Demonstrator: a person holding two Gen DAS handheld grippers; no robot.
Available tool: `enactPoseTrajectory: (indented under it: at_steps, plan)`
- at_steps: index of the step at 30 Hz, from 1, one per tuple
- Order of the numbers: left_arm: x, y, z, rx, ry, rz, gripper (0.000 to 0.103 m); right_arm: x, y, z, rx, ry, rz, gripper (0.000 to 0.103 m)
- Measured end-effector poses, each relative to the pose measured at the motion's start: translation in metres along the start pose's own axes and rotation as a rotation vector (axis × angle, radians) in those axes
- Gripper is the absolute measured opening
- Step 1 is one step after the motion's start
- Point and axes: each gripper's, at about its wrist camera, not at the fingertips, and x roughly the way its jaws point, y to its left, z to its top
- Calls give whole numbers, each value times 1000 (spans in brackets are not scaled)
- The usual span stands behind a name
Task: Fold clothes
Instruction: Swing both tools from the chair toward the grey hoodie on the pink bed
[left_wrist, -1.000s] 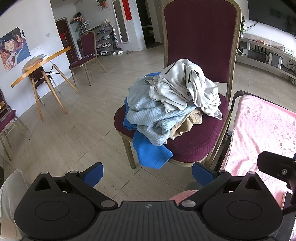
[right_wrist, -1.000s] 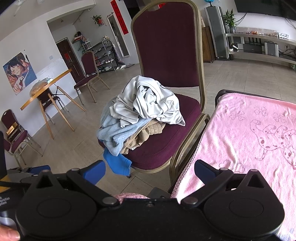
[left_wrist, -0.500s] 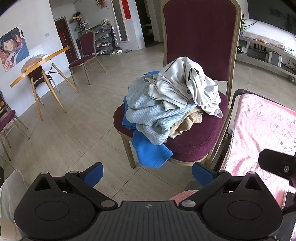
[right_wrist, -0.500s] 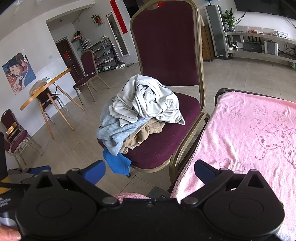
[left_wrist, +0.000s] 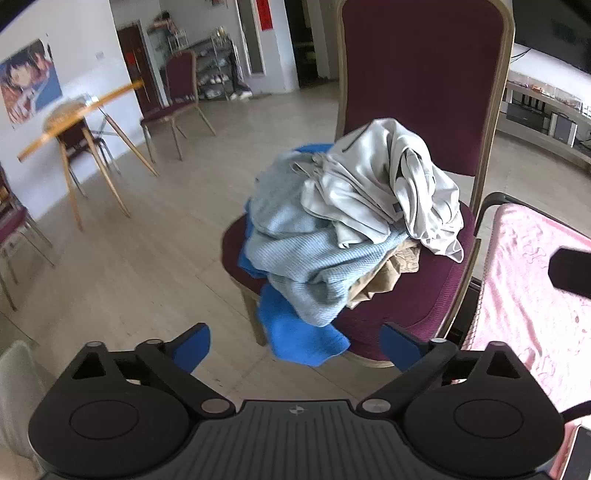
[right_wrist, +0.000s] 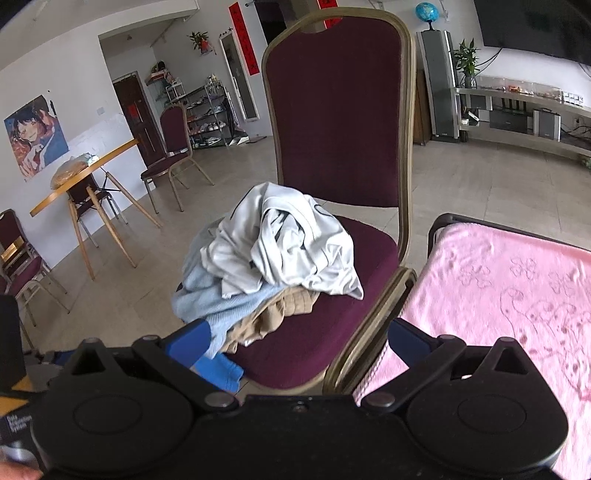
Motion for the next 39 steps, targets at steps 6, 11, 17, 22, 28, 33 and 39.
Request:
enactPoseTrajectory:
  at_steps: [6, 11, 17, 22, 28, 33, 39]
  plan:
    - [36, 14, 5, -60, 63, -39, 88, 30, -7, 20, -14, -24, 1, 103]
    - [54, 30, 13, -121, 38, -19, 86, 61, -16, 42, -10, -59, 1, 103]
    - [79, 40, 31, -179, 48, 15, 90, 109, -12, 73, -26, -30, 99, 68]
    - [90, 40, 41, -203, 43, -57, 75, 160, -38, 89, 117, 33, 43, 43]
    - [100, 26, 50, -213, 33, -77, 73, 210, -88, 68, 398, 169, 91, 55]
    - [103, 15, 49, -183, 51, -64, 74, 237, -100, 44, 580, 199, 108, 43]
    - [83, 15, 43, -164, 42, -46, 74, 184, -93, 58, 544, 10, 73, 9]
